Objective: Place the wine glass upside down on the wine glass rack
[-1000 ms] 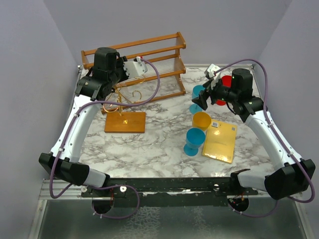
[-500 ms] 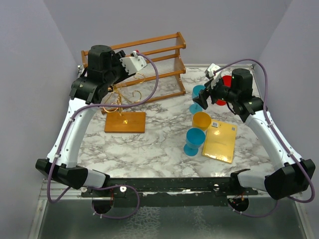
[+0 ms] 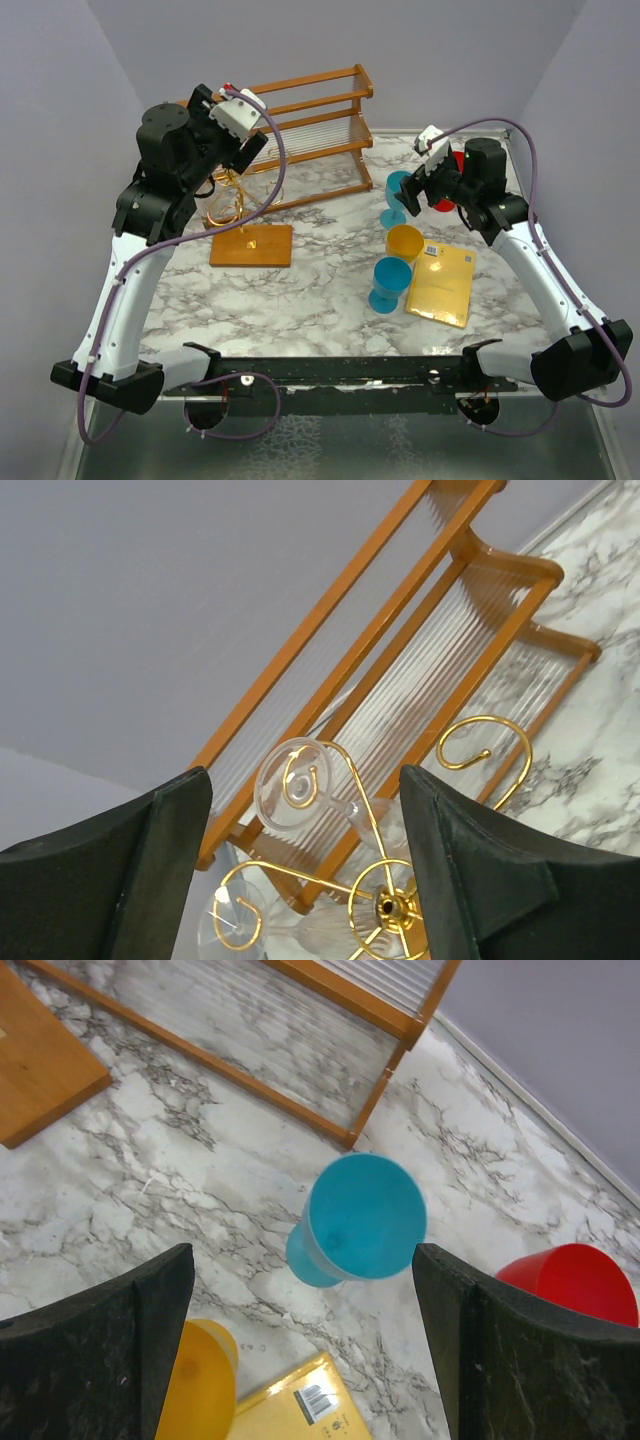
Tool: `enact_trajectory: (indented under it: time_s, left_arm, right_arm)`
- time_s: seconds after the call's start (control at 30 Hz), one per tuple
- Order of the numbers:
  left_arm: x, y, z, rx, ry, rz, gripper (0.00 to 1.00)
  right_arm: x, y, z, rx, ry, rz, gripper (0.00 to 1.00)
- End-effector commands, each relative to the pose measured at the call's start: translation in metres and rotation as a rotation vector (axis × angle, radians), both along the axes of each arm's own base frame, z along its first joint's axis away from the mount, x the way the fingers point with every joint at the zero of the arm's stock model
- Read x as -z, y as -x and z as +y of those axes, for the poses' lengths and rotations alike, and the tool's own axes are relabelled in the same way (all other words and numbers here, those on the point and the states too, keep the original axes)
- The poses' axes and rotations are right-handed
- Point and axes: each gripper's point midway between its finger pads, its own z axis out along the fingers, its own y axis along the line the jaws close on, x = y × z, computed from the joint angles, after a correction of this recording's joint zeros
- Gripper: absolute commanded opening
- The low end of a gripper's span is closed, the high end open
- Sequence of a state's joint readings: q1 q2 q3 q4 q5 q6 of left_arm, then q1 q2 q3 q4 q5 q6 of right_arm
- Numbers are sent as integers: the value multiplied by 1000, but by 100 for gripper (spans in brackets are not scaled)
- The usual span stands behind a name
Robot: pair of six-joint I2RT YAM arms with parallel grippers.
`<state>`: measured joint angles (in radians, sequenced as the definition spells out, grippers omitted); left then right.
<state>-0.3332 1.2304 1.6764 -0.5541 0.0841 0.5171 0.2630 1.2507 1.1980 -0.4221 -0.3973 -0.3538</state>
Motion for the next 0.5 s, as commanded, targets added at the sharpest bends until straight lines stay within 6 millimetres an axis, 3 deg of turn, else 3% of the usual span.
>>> enact_trajectory:
  time_s: [0.0,0.3,0.47]
  left_arm:
    - [-13,11,1,-12,145,-23,82]
    - [-11,23,11,-43,148,-25,85]
    - [-13,28,12,-44,149,-31,85]
  right_arm:
    - [-7,-13,-21,132,53,-24,90]
    - [11,-45,-44,292,143,24,84]
    - [30,-58,-43,312,170,96,66]
